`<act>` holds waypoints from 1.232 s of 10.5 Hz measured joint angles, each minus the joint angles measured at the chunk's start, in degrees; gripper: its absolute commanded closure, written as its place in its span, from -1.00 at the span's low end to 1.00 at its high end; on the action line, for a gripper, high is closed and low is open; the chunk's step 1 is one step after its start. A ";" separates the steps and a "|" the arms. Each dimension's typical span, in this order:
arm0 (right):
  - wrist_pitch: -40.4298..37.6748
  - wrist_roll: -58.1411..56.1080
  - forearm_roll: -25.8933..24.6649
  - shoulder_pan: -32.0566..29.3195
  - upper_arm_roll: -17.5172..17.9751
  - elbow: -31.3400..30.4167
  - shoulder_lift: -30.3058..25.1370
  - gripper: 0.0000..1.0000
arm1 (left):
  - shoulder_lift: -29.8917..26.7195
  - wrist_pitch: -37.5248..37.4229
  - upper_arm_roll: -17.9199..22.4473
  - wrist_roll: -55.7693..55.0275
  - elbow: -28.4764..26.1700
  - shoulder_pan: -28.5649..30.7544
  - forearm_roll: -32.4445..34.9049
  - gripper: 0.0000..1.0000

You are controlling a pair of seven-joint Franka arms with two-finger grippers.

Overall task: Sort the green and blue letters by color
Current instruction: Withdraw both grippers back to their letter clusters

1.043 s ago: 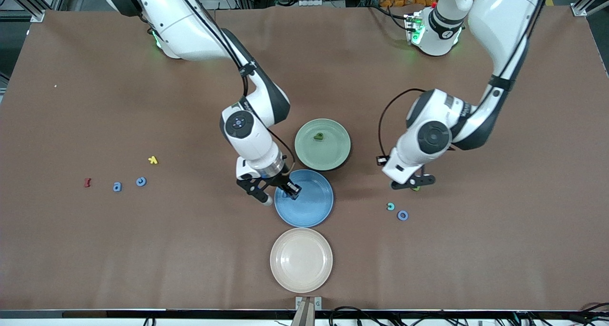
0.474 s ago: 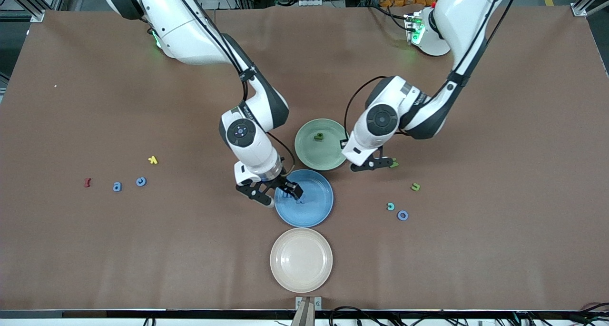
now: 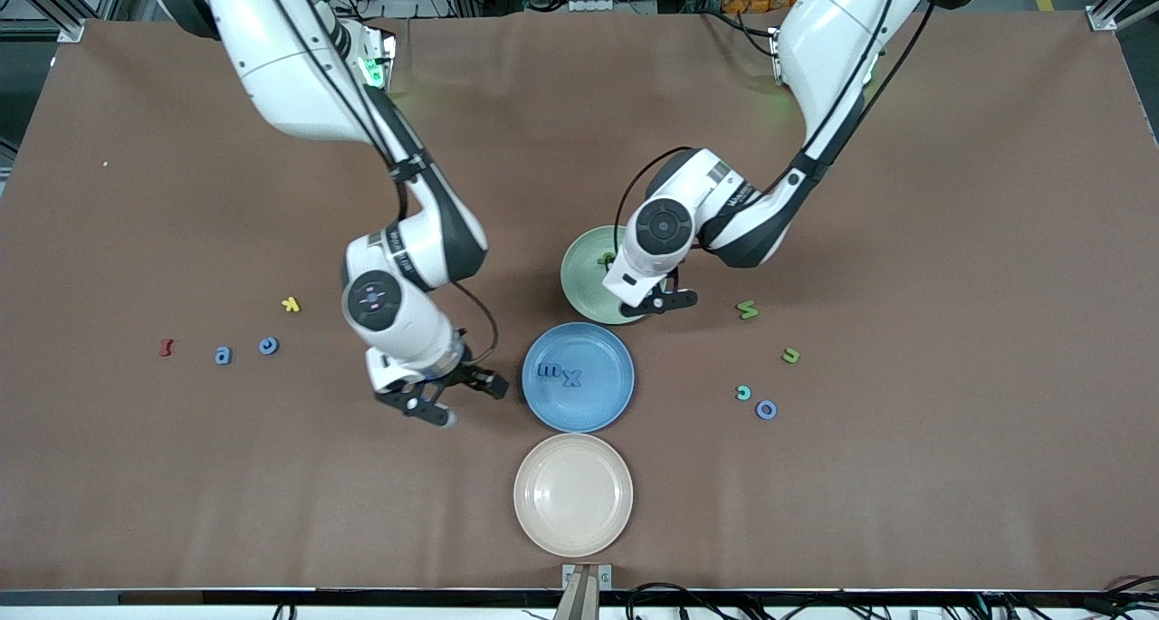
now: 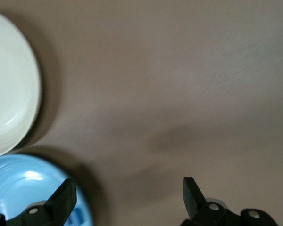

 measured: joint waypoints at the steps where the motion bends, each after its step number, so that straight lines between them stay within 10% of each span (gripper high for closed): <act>1: -0.27 -3.81 -0.01 -1.70 -0.51 -1.37 -1.21 -1.00 | 0.41 0.00 0.26 -0.56 0.29 -0.86 0.00 -1.00; 13: -0.63 -55.63 -0.75 -27.01 -6.51 -19.60 -12.50 -1.00 | -4.46 -0.36 1.61 11.98 1.99 18.92 5.67 -1.00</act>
